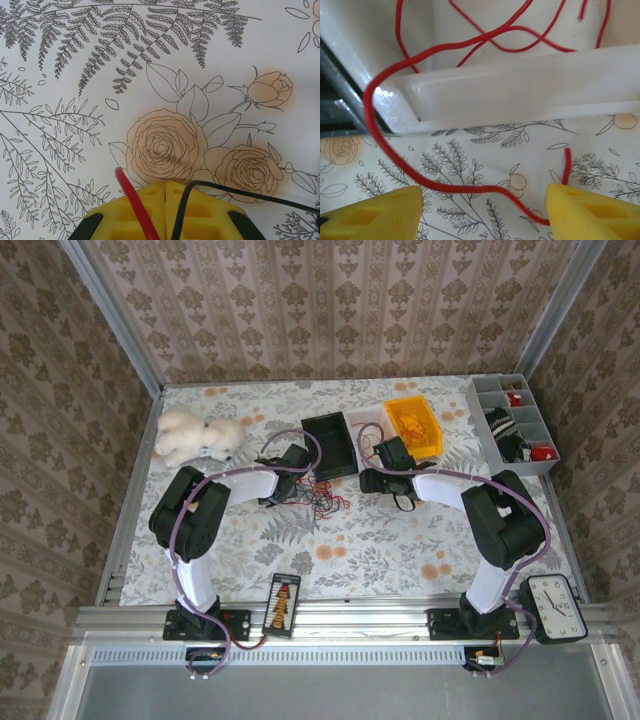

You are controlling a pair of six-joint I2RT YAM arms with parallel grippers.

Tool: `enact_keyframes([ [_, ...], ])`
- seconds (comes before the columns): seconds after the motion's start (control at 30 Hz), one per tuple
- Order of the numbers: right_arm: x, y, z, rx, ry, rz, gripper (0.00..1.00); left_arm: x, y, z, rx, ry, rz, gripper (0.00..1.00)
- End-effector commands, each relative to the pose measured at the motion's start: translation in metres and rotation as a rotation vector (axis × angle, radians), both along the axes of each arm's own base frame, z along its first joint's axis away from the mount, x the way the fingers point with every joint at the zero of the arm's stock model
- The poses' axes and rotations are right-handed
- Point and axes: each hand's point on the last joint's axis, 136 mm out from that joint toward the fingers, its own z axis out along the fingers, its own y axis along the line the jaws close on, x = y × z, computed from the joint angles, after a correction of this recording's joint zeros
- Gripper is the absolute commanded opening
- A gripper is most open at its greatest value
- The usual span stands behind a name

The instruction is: Untangle the cables

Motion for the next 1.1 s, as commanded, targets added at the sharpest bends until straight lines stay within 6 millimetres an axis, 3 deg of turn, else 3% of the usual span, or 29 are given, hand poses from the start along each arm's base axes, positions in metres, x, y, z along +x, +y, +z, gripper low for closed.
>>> enact_keyframes([
  [0.0, 0.001, 0.002, 0.014, -0.013, -0.041, 0.032, 0.67, -0.013, -0.002, -0.025, -0.015, 0.074, -0.008, 0.00],
  [0.3, 0.012, -0.002, 0.000, -0.077, -0.025, 0.020, 0.60, -0.013, -0.003, -0.025, -0.015, 0.074, -0.012, 0.00],
  [0.47, 0.013, -0.004, -0.009, -0.086, -0.025, 0.010, 0.42, -0.014, -0.002, -0.025, -0.011, 0.075, -0.010, 0.00],
  [0.57, 0.011, -0.005, -0.010, -0.081, -0.027, 0.006, 0.25, -0.014, -0.001, -0.025, -0.011, 0.074, -0.007, 0.00],
  [0.63, 0.008, -0.003, -0.005, -0.065, -0.031, 0.022, 0.13, -0.015, -0.001, -0.024, -0.012, 0.074, -0.007, 0.00],
  [0.73, 0.003, 0.009, 0.010, -0.002, -0.037, 0.072, 0.04, -0.014, -0.001, -0.024, -0.012, 0.074, -0.006, 0.00],
  [0.93, -0.004, 0.036, 0.040, 0.182, 0.015, 0.173, 0.01, -0.014, -0.002, -0.026, -0.012, 0.079, -0.009, 0.00],
  [1.07, 0.008, 0.042, 0.057, 0.306, 0.072, 0.151, 0.02, -0.014, -0.003, -0.028, -0.012, 0.083, -0.011, 0.00],
])
